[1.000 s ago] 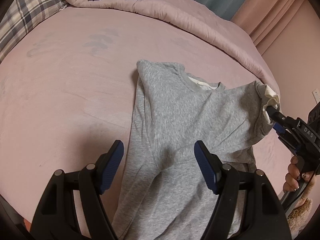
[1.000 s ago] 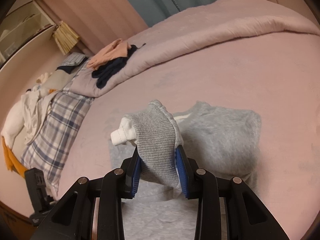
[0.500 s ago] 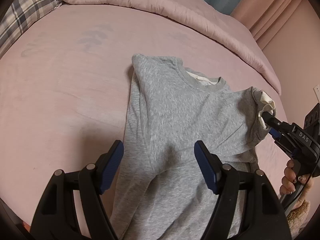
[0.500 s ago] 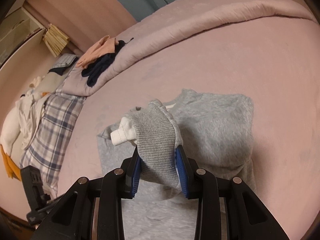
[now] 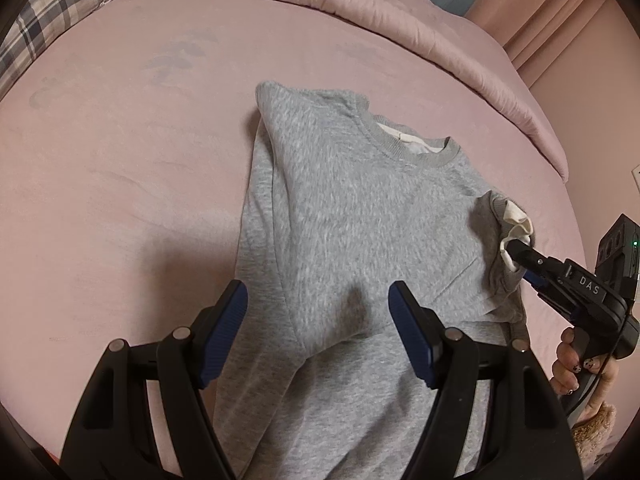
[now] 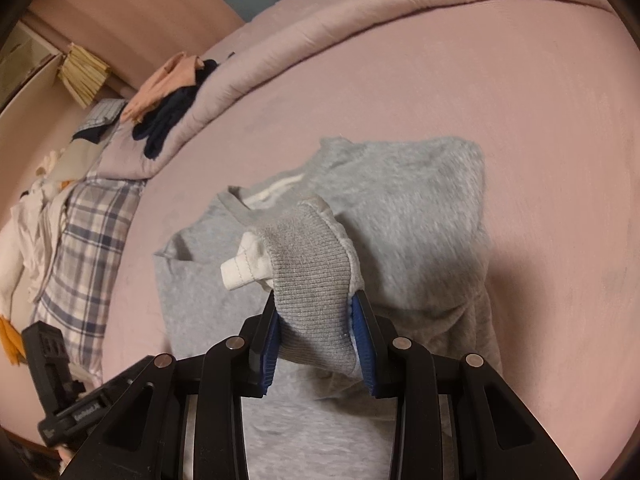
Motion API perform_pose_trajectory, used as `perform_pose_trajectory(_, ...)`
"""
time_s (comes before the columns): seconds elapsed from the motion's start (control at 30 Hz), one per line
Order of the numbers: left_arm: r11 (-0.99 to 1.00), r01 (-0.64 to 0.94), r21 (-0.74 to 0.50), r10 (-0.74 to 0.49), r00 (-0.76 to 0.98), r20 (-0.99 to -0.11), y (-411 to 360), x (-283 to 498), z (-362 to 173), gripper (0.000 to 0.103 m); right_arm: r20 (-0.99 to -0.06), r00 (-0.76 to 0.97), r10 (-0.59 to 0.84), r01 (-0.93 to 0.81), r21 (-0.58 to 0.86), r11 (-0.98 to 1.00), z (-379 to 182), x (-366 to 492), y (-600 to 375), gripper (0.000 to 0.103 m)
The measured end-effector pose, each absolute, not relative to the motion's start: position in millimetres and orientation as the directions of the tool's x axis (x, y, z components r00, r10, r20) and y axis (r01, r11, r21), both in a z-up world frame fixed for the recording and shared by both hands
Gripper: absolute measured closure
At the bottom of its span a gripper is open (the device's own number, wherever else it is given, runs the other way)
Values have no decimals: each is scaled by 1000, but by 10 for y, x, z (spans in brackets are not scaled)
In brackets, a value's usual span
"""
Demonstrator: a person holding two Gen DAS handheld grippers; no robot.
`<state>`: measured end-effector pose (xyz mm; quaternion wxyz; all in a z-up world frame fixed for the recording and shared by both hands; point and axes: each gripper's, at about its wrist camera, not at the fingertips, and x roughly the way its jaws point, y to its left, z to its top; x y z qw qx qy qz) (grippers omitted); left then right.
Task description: Fold small clothes
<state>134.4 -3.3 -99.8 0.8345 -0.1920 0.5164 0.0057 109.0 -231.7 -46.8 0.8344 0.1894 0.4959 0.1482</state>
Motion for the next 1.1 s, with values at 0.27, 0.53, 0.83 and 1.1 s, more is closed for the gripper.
perform_pose_trajectory(0.27, 917, -245, -314, -186, 434, -882, 3, 1339, -1113, 30, -793, 454, 406, -26, 444, 896, -553, 1091, -2366, 69)
perform_pose_trajectory(0.53, 898, -287, -333, -171, 470, -866, 150, 1128, -975, 30, -797, 529, 291, 49, 371, 927, -432, 1005, -2608, 69)
perform_pose_trajectory(0.83, 889, -296, -351, -173, 491, -854, 164, 1042, -882, 30, -808, 518, 280, 15, 335, 942, -387, 1047, -2456, 43)
perform_pose_trajectory(1.1, 888, -292, -355, -175, 500, -848, 138, 954, -835, 30, -821, 477, 314, -22, 346, 938, -580, 1182, -2296, 42)
